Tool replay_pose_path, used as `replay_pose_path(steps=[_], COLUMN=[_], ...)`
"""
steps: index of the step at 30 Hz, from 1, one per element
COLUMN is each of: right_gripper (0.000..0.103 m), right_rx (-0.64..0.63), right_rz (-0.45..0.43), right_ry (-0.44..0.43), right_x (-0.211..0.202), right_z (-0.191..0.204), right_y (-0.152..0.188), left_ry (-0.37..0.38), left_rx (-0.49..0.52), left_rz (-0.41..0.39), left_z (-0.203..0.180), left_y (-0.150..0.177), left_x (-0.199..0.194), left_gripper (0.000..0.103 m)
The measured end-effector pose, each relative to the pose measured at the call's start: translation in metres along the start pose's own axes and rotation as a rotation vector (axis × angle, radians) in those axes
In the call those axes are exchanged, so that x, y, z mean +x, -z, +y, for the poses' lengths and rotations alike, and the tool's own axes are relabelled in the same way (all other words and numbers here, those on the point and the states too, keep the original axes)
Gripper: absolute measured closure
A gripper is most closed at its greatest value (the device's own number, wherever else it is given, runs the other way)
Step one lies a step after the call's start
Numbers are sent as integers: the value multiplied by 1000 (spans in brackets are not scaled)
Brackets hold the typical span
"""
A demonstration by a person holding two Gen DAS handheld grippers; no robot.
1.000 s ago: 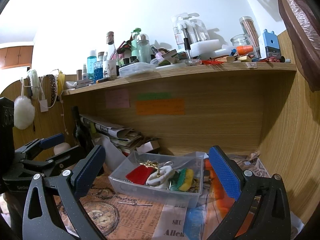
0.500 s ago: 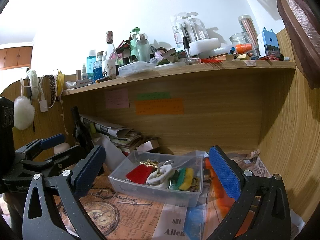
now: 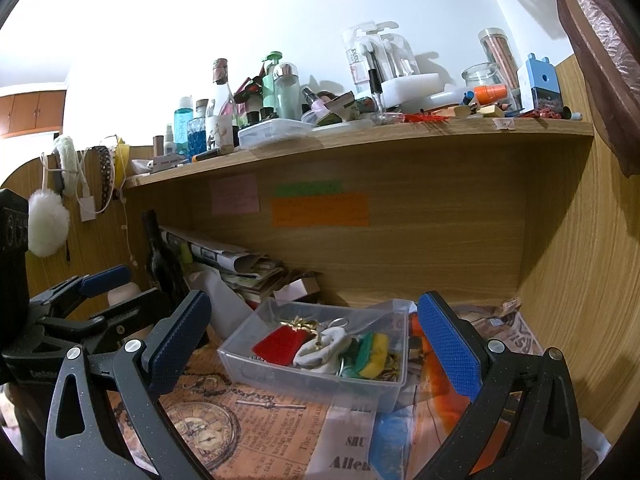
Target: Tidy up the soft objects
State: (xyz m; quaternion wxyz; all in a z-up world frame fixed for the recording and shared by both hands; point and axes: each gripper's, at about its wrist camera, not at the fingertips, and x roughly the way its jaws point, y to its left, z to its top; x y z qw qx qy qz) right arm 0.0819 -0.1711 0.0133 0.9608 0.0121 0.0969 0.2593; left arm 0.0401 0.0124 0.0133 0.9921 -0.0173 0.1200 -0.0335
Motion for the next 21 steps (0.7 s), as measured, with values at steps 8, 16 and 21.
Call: replay_pose_path(steps=[8, 16, 21], right_gripper=[0, 0, 0], right_rx=[-7, -16, -24], right_rz=[9, 13, 20], right_ry=[3, 12, 10], right_x=[3, 4, 6], right_z=[0, 2, 1], right_y=[2, 4, 6], left_ry=[2, 17, 11], left_rx=[0, -7, -3], left_rz=[1, 13, 15], left_z=[1, 6, 7], left_y=[0, 2, 3], left_x=[0, 4, 5], left_gripper=[0, 0, 0])
